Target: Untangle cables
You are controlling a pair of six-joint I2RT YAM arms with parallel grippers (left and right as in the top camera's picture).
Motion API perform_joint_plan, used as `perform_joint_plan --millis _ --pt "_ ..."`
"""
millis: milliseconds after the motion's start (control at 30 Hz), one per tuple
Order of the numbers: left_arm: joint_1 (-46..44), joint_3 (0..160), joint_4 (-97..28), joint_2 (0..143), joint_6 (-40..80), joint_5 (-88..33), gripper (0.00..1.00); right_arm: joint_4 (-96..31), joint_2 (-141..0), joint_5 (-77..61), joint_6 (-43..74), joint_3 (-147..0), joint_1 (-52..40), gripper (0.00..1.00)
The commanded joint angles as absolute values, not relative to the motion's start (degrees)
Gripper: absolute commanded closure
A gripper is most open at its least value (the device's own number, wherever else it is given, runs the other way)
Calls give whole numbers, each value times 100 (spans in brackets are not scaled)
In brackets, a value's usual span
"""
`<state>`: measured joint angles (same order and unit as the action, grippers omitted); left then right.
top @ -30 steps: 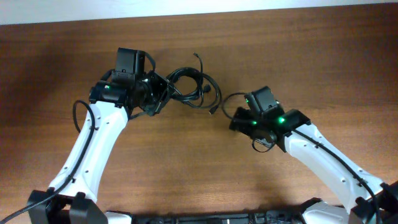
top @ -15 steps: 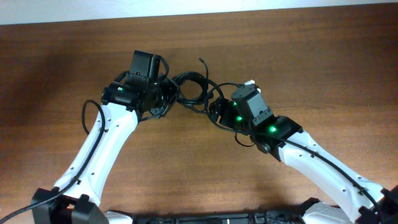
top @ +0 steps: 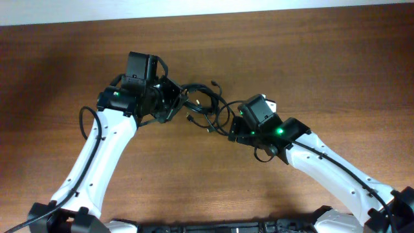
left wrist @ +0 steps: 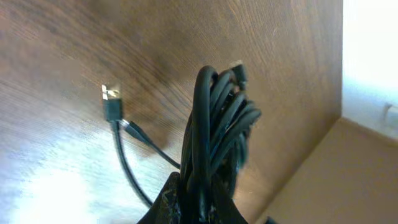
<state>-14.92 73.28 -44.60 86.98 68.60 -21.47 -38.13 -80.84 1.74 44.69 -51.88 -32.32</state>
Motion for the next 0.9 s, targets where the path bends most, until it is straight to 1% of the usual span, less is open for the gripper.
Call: perform_joint_plan --millis 0,67,133,200,233,300,333,400,500,567,667,700,733,800,833,867 --pt "-1284 7406 -3841 8414 7765 -2152 100 -4230 -8147 -62 3159 -5048 -3223 7" --pt "-1284 7406 -3162 8414 7760 -2237 100 -4525 -8147 -64 2947 -5048 -3223 7" --pt "-1315 7406 -2877 8414 7760 -2235 100 -4591 -8147 -91 2871 -5048 -3223 7" --pt "-1509 7404 -2989 8414 7568 -2233 100 -4248 -8147 -239 2882 -5050 -3218 6" --pt "-1741 7404 -3133 8420 7247 -2206 100 -3887 -8147 -580 2947 -5094 -3205 6" --pt "-2104 7404 -3301 8420 7022 -1682 100 -3371 -8147 -1227 3089 -5245 -3208 6" --pt "-2202 7404 -3310 8420 7022 -1358 100 -3249 -8147 -1422 3089 -5315 -3208 6" --pt "-2224 7404 -3306 8420 6823 -1273 100 -3304 -8134 -1441 3087 -5369 -3205 6" --pt "-2217 7404 -3310 8420 4958 -902 100 -3625 -7970 -1439 3020 -5369 -3179 7" --pt "-2163 7404 -3310 8420 4209 -862 100 -3820 -7682 -1441 2744 -5371 -3057 6" --pt "-2003 7404 -3286 8418 2775 -904 100 -3898 -6989 -1444 2091 -5371 -2757 6" --pt "-1964 7404 -3262 8418 2303 -1129 100 -3883 -6783 -1444 1966 -5369 -2683 6" --pt "-1935 7404 -3240 8418 2099 -1326 100 -3859 -6650 -1439 1927 -5369 -2641 6" --pt "-1861 7404 -3164 8418 2123 -1708 100 -3741 -6556 -1448 1885 -5369 -2624 6" --pt "-1841 7404 -3138 8418 2436 -1741 100 -3649 -6580 -1535 1883 -5369 -2628 6" --pt "-1841 7404 -3138 8418 3096 -1743 100 -3496 -6667 -1750 1883 -5369 -2628 6"
